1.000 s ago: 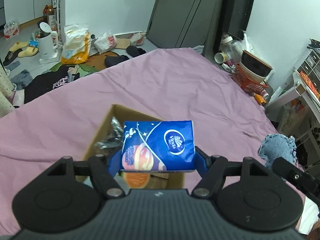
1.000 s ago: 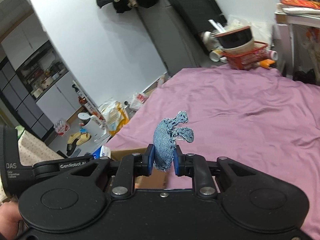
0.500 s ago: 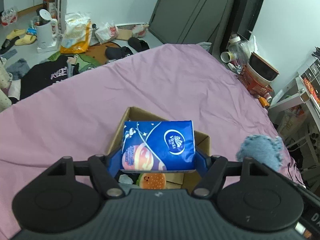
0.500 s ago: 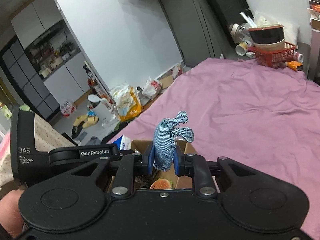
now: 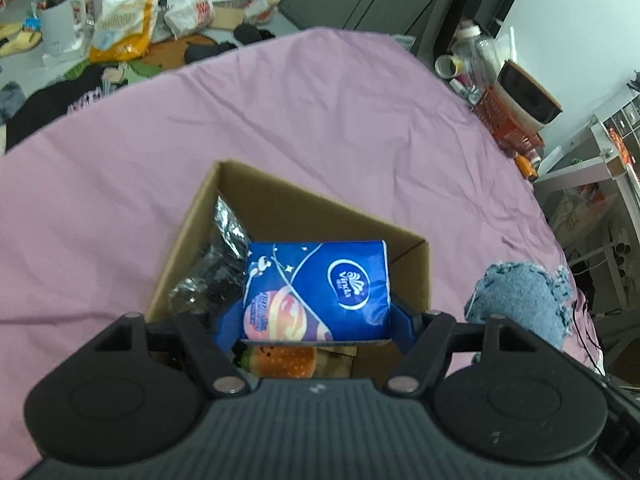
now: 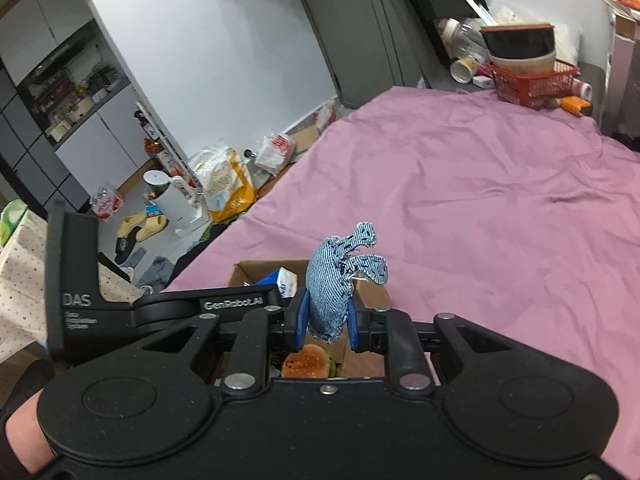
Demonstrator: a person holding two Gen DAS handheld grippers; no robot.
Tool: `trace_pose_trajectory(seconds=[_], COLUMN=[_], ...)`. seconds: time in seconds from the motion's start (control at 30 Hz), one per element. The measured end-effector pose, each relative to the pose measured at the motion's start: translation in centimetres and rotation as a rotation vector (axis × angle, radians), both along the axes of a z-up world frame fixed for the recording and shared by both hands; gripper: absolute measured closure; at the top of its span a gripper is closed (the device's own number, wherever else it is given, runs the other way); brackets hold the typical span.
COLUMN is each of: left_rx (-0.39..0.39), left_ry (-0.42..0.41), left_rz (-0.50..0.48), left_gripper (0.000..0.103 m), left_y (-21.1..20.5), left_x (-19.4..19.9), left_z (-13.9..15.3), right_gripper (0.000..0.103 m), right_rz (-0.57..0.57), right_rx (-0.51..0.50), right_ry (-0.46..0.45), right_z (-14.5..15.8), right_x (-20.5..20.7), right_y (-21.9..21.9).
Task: Organize soft objects
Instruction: 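Lower the tissue pack and denim patch into the box and open both tools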
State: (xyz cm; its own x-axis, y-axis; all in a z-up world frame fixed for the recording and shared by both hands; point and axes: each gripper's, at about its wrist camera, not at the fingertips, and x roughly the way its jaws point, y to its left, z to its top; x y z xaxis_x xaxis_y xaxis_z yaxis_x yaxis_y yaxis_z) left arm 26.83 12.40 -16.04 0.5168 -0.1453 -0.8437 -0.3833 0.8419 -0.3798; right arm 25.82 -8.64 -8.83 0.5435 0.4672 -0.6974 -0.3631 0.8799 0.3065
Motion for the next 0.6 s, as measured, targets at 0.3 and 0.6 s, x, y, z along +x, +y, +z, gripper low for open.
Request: trace_pose_trajectory(seconds=[0.3, 0.6], left_rx=[-0.038, 0.023], left_ry=[-0.051, -0.053], left_rz=[-0.034, 0.023], left_gripper=[0.024, 0.024], left_y=[0.7, 2.9], left_x=[-0.2, -1.6], left_z=[0.2, 2.2], right_gripper=[0.083, 0.083], right_rz=[-0.019, -0.014], right_rx=[-0.018, 0.006], right_ry=[0.019, 0.052], right_z=[-1.1, -1.7], right_x=[0.1, 0.5], right_y=[0.7, 2.2])
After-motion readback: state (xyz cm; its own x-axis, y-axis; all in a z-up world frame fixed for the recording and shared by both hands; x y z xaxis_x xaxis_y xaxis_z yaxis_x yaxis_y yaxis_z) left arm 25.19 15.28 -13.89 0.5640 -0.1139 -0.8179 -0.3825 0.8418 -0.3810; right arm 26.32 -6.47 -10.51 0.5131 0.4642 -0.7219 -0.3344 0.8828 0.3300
